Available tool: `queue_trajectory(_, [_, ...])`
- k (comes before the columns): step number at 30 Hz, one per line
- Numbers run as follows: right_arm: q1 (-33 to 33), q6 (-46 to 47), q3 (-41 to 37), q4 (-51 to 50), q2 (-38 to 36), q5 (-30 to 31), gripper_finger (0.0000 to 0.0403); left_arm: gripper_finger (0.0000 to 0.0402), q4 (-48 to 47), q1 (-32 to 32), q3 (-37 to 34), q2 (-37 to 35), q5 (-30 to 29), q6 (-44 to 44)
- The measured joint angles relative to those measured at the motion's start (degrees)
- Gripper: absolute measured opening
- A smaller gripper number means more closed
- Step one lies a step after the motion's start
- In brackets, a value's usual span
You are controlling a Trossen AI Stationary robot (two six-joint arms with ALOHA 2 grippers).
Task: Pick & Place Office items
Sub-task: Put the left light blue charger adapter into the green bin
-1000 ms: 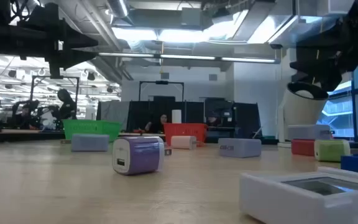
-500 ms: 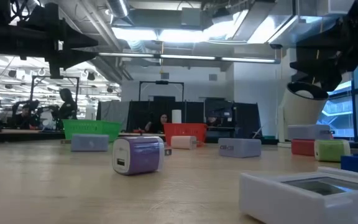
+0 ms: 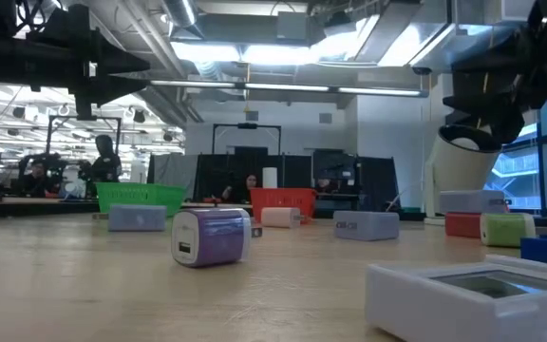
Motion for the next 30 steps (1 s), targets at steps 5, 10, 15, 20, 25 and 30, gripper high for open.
queue_trajectory(5, [0.0,3.7,0.0,0.3,0.0,0.0,0.0270,0.0226,0.0,0.0,0.0,0.0,0.0,0.0])
queue_trajectory(10, [0.0,10.1,0.0,1.6,0.0,1.1,0.0270,0.0226,0.2,0.0,0.0,0.0,0.0,-3.5])
queue_trajectory(15, [0.0,17.6,0.0,1.8,0.0,10.5,0.0270,0.0226,0.1,0.0,0.0,0.0,1.4,-9.6])
queue_trajectory(20, [0.0,18.8,0.0,1.8,0.0,20.2,0.0270,0.0226,0.1,0.0,0.0,0.0,-3.2,-12.6])
queue_trajectory(25, [0.0,18.6,0.0,1.8,0.0,26.7,0.0270,0.0226,0.5,0.0,0.0,0.0,-7.9,-16.0])
queue_trajectory(30, [0.0,13.5,0.0,1.7,0.0,29.0,0.0270,0.0226,0.5,0.0,0.1,0.0,-11.5,-16.0])
